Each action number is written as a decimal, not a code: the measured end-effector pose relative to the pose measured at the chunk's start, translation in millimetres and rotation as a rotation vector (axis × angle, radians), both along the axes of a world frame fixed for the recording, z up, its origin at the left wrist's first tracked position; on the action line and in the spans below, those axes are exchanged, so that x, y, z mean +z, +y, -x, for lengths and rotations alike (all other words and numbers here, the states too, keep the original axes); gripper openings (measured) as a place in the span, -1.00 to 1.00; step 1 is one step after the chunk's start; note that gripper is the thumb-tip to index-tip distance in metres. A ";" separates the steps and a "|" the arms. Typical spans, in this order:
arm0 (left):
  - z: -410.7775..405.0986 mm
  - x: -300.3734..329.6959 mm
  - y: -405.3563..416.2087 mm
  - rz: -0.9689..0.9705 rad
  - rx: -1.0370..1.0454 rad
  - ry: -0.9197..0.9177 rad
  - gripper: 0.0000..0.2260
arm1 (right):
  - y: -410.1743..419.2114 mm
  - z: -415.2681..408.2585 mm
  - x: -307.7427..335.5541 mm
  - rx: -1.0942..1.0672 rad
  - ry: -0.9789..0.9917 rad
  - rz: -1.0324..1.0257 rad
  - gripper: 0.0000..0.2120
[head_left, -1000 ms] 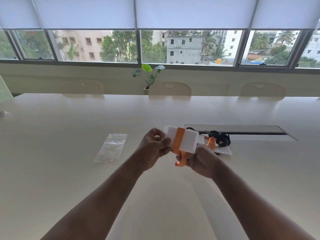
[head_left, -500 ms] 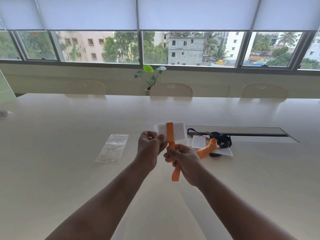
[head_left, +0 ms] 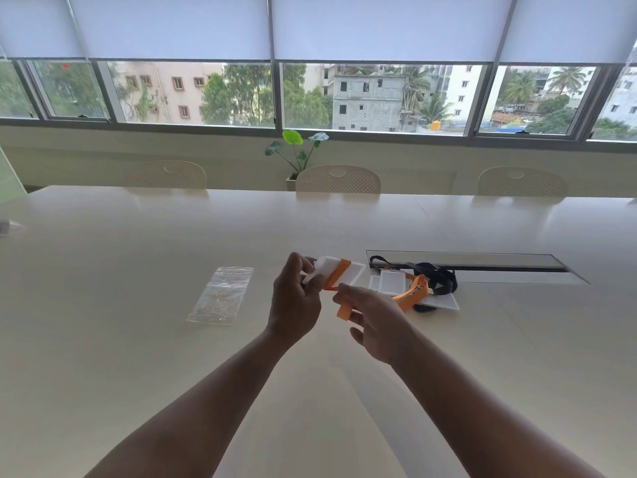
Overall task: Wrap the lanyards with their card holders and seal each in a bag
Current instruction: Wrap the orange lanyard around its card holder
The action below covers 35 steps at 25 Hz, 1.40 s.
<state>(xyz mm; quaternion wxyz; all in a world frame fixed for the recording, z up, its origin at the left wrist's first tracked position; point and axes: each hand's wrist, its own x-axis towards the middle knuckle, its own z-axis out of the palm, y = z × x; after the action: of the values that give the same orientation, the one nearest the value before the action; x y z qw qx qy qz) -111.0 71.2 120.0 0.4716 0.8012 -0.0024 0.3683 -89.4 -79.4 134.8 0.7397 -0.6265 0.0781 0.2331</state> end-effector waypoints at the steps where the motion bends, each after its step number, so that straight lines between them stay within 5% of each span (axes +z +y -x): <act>1: 0.1 -2.1 1.9 -0.056 -0.026 -0.026 -0.79 | -2.5 -1.6 2.7 -0.008 0.012 -0.031 -0.82; 7: -0.3 -5.5 11.6 -0.361 -0.151 -0.164 -0.85 | -28.8 -18.0 20.2 0.000 0.031 -0.083 -0.92; 12: 3.1 -4.4 13.9 -0.812 -0.166 -0.268 -0.83 | -37.7 -27.6 18.6 -0.021 -0.123 0.141 -0.75; 17: 3.6 -6.0 5.0 -0.940 -0.241 -0.316 -0.83 | -34.8 -31.3 7.7 -0.080 -0.254 0.069 -0.68; 19: 4.5 -11.0 6.2 -0.769 -0.258 -0.163 -0.70 | -36.0 -33.5 8.3 -0.128 -0.268 -0.014 -0.66; 21: 7.2 -15.1 8.3 -0.392 -0.304 0.097 -0.47 | -38.0 -33.3 7.6 -0.156 -0.267 -0.077 -0.64; 24: 9.1 -9.0 2.2 0.403 -0.587 0.405 -0.56 | -36.6 -26.0 0.7 -0.152 -0.219 -0.172 -0.64; 26: 7.3 -5.3 -6.7 0.682 -0.693 0.509 -0.56 | -30.9 -18.6 -4.8 -0.126 -0.217 -0.210 -0.65; 31: 4.2 -5.1 -30.3 0.961 -0.435 0.489 -0.81 | -21.5 -5.6 -7.9 -0.105 -0.308 -0.158 -0.66; 35: 1.7 -0.8 -22.6 0.854 -0.286 0.450 -0.93 | -30.1 -5.3 -2.1 -0.002 -0.394 0.140 -0.74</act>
<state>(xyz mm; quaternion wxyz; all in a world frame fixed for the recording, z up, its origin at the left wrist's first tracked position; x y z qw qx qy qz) -112.7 48.6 119.2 0.7918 0.5881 0.1405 0.0861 -84.1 -109.5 132.8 0.6955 -0.7097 -0.0516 0.0995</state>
